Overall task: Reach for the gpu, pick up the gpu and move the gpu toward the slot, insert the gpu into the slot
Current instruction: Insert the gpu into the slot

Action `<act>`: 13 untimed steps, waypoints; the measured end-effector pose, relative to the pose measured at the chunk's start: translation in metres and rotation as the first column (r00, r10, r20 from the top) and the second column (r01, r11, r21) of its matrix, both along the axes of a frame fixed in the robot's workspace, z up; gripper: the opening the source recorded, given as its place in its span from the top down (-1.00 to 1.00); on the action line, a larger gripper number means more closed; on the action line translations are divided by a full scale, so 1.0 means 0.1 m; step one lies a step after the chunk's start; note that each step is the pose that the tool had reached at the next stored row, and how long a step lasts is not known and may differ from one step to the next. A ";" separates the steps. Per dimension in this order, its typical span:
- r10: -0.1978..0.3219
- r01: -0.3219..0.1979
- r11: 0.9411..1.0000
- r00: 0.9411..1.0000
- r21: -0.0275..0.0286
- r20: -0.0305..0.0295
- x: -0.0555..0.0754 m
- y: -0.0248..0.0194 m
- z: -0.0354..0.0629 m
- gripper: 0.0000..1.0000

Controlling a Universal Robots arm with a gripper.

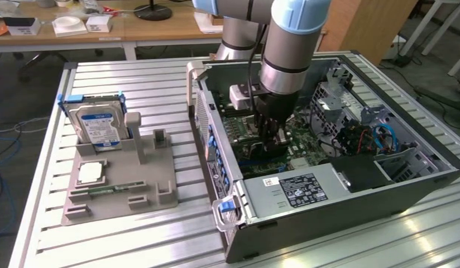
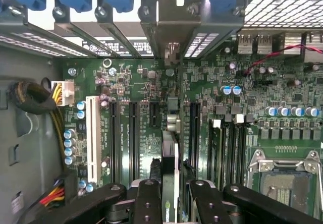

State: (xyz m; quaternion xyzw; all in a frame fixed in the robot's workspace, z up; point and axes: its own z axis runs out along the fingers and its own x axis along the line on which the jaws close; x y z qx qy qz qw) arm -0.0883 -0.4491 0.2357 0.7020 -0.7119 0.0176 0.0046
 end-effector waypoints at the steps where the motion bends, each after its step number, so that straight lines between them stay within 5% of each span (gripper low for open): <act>1: 0.000 0.000 1.000 1.000 0.001 0.000 0.00 0.001 -0.008 0.47; 13: 0.000 0.000 1.000 1.000 0.001 0.000 0.00 0.001 -0.007 0.47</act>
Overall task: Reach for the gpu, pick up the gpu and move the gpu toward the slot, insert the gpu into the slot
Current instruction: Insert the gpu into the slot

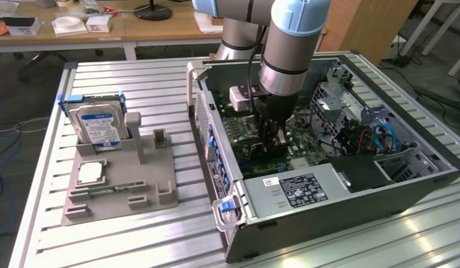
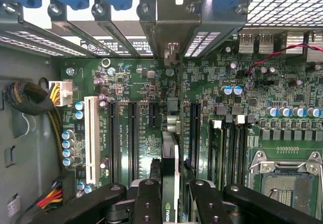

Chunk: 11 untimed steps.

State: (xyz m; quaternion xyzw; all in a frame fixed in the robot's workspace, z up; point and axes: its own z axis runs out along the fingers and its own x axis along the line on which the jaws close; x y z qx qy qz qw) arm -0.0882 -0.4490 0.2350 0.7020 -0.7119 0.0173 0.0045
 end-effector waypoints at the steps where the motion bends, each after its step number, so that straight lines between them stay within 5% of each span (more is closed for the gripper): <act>1: 0.000 0.000 1.000 1.000 0.000 0.000 0.00 0.000 0.000 0.47; 11: 0.000 0.000 1.000 1.000 0.000 0.000 0.00 0.000 -0.044 0.47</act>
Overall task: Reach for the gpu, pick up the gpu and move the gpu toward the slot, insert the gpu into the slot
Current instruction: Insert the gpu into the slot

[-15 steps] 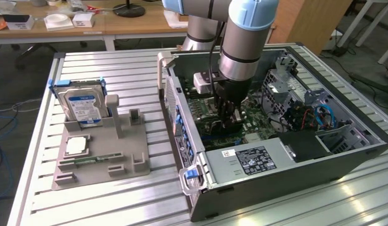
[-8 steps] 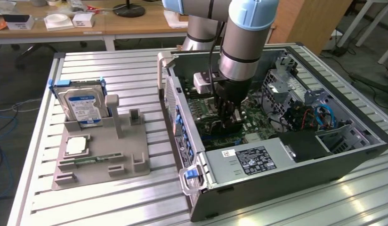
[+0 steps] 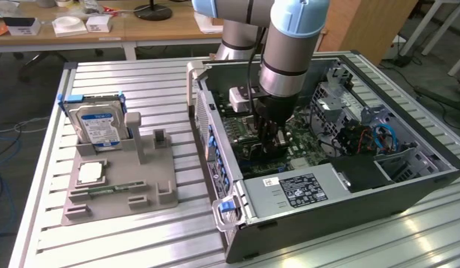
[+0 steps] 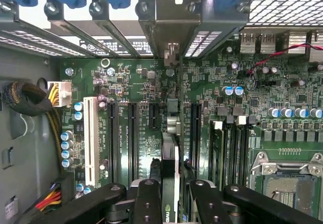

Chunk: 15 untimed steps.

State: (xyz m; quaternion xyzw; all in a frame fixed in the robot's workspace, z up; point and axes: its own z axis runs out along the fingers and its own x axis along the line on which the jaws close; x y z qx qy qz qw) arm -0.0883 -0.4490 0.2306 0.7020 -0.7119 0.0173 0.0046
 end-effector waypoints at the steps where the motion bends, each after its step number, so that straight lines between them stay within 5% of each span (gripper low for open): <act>1: 0.000 0.000 1.000 1.000 0.000 0.000 0.00 0.000 0.000 0.47; 9: 0.000 0.000 1.000 1.000 0.000 0.001 0.00 0.000 0.000 0.47; 11: 0.000 0.000 1.000 1.000 0.004 0.003 0.00 0.005 -0.015 0.46; 15: 0.000 0.000 1.000 1.000 0.000 0.003 0.00 0.000 0.016 0.34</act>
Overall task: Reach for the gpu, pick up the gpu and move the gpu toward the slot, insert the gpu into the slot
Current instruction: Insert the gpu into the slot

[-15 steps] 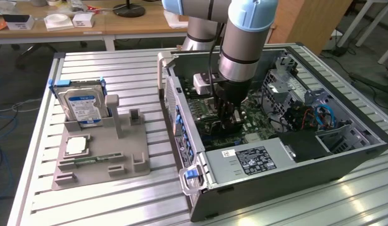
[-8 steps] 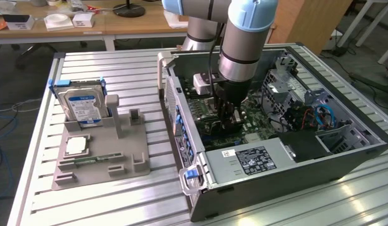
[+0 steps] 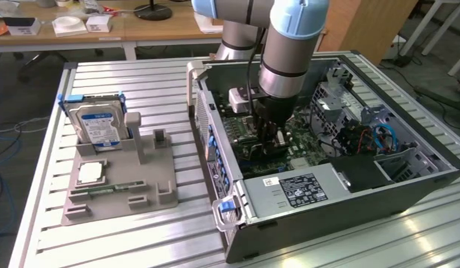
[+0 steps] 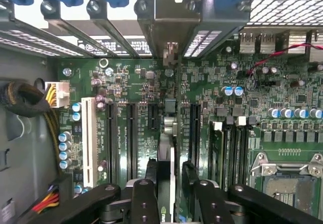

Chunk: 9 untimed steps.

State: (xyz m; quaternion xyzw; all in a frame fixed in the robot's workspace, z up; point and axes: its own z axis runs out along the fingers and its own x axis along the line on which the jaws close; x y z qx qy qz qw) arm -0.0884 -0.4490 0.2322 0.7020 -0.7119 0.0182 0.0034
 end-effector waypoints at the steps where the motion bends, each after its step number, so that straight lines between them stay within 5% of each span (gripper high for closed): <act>1: 0.000 0.000 1.000 1.000 0.000 0.001 0.00 0.000 0.018 0.34; 9: 0.000 0.000 1.000 1.000 0.000 0.013 0.00 0.000 0.246 0.34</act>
